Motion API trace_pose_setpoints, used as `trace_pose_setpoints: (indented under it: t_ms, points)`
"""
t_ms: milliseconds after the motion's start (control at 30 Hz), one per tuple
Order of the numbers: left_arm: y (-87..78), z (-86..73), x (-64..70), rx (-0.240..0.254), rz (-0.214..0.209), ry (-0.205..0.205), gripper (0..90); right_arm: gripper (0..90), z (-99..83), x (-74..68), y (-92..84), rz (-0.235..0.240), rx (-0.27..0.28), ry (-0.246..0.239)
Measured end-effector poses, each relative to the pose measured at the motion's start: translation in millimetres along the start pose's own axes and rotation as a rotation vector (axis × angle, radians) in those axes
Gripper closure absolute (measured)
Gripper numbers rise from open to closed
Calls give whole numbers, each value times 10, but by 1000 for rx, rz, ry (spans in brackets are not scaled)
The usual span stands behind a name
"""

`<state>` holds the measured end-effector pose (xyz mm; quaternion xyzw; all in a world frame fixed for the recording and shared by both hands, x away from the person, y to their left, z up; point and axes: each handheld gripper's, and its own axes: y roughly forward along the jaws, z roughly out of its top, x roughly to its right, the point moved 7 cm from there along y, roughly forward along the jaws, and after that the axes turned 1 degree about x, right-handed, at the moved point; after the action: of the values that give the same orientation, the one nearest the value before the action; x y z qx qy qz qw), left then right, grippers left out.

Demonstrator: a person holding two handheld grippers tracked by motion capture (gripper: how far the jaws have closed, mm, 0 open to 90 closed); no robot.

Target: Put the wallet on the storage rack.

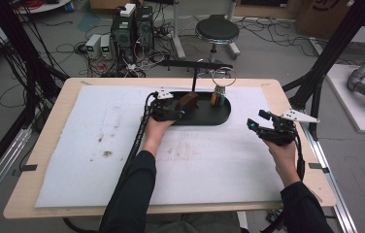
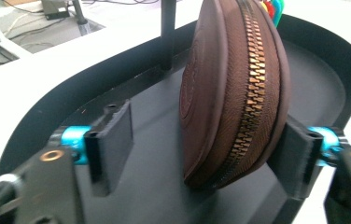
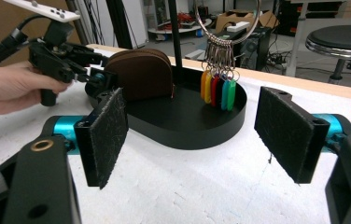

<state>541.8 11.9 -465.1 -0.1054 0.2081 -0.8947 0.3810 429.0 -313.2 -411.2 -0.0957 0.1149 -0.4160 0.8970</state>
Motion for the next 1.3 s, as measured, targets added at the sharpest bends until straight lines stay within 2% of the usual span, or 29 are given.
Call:
trace_pose_setpoints:
  t_ms: [100,200,333,467,600,800,900,1000,1067,1167,1300]
  points:
    - [-102,72,40,-1,-2,41,211,260,-3,3,1,-2,-2,-3]
    - [-258,164,99,40,5,81,211,261,-4,6,-3,-3,-2,0]
    - [-537,237,175,104,-19,95,210,261,-7,10,-7,-5,-4,-1]
    - [-818,218,218,158,-22,99,210,260,-6,7,-14,-8,-4,-6]
    - [-1129,103,245,185,-51,78,210,260,-8,8,-17,-8,-7,-4]
    - [-1543,-148,227,207,-64,58,211,260,-19,7,-13,-11,-16,-4]
    - [-1682,-281,192,210,-72,63,211,259,-31,4,-8,-12,-22,-8]
    - [-1816,-410,140,227,-101,38,211,257,-45,-9,5,-11,-30,-16]
    - [-1878,-458,110,233,-105,32,211,251,-60,-22,20,-10,-39,-18]
    - [-1981,-526,62,239,-94,49,211,243,-89,-49,44,-5,-60,-22]
    - [-2089,-619,-9,263,-86,50,211,216,-118,-69,59,-2,-80,-21]
